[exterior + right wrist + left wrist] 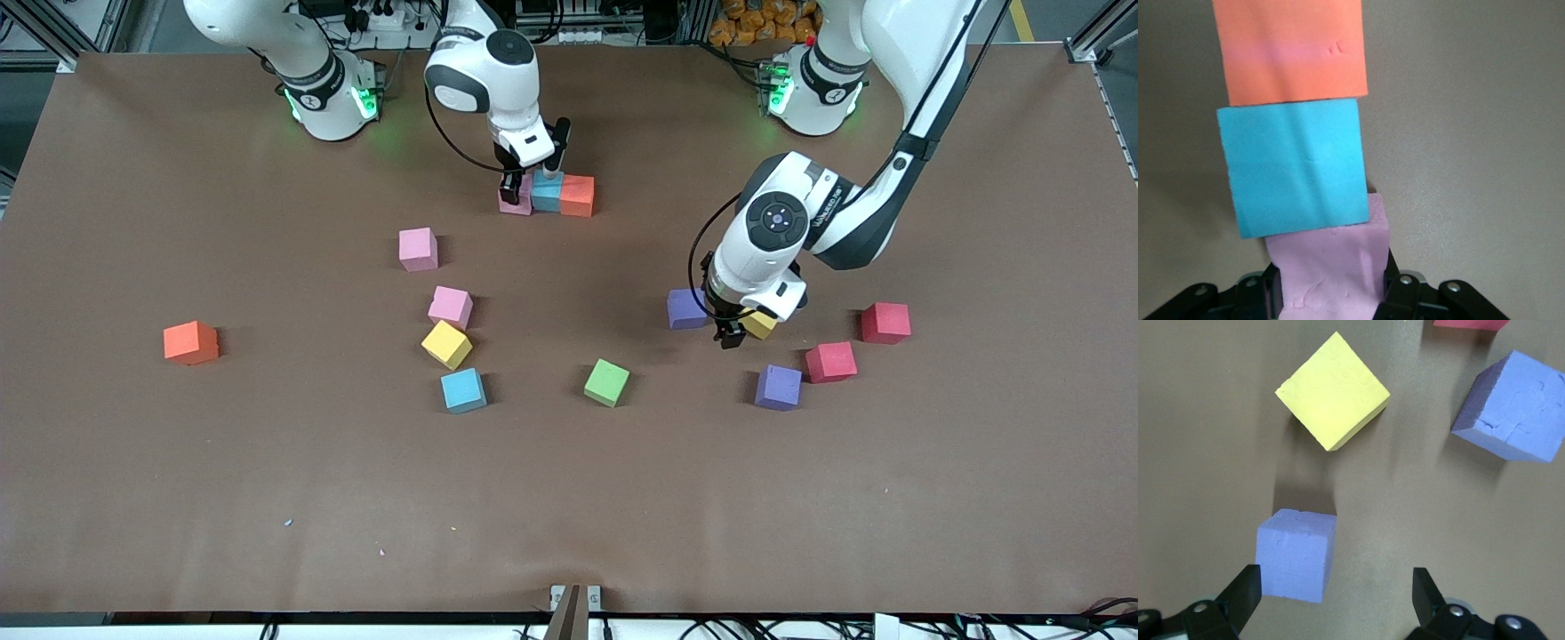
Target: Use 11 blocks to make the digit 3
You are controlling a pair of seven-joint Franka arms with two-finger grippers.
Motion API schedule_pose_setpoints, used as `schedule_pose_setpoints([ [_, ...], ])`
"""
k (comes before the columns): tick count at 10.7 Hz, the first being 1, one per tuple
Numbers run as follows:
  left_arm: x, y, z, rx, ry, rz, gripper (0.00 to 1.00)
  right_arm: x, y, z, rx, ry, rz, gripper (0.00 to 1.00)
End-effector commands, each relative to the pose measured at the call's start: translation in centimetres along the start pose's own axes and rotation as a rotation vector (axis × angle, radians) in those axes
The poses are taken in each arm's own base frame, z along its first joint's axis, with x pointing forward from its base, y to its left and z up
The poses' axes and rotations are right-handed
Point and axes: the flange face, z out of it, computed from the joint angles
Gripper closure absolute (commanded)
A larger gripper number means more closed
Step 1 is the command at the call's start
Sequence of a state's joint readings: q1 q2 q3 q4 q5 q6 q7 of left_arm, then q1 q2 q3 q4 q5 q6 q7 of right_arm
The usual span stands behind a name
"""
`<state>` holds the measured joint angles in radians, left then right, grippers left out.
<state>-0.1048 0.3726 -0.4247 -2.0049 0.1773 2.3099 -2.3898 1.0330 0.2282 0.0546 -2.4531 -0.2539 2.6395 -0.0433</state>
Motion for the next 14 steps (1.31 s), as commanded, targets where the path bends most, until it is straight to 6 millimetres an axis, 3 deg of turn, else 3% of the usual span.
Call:
schedule_pose_setpoints([
  [1,-0.2,0.2,-0.2,-0.007,0.011,-0.019,0.0,0.9,-1.2,1.2,0.008,-0.014,0.003,1.0],
  [4,-0.5,0.0,-0.2,-0.007,0.01,-0.015,0.0,1.4,-2.0,2.2,0.029,-0.028,0.018,1.0],
  [11,-0.6,0.0,-0.2,-0.006,0.011,-0.012,0.0,2.3,-2.5,2.5,0.029,-0.013,0.006,1.0],
  [12,-0.6,-0.1,-0.1,-0.004,0.011,-0.012,0.0,2.3,-2.6,2.5,0.029,-0.011,0.005,0.81],
  [13,-0.6,-0.2,0.1,-0.002,0.012,-0.009,0.0,2.4,-2.7,2.4,0.021,-0.001,-0.028,0.01],
  [14,-0.7,-0.1,0.4,0.002,0.014,-0.009,0.0,2.5,-2.8,2.4,0.011,0.002,-0.063,0.0],
])
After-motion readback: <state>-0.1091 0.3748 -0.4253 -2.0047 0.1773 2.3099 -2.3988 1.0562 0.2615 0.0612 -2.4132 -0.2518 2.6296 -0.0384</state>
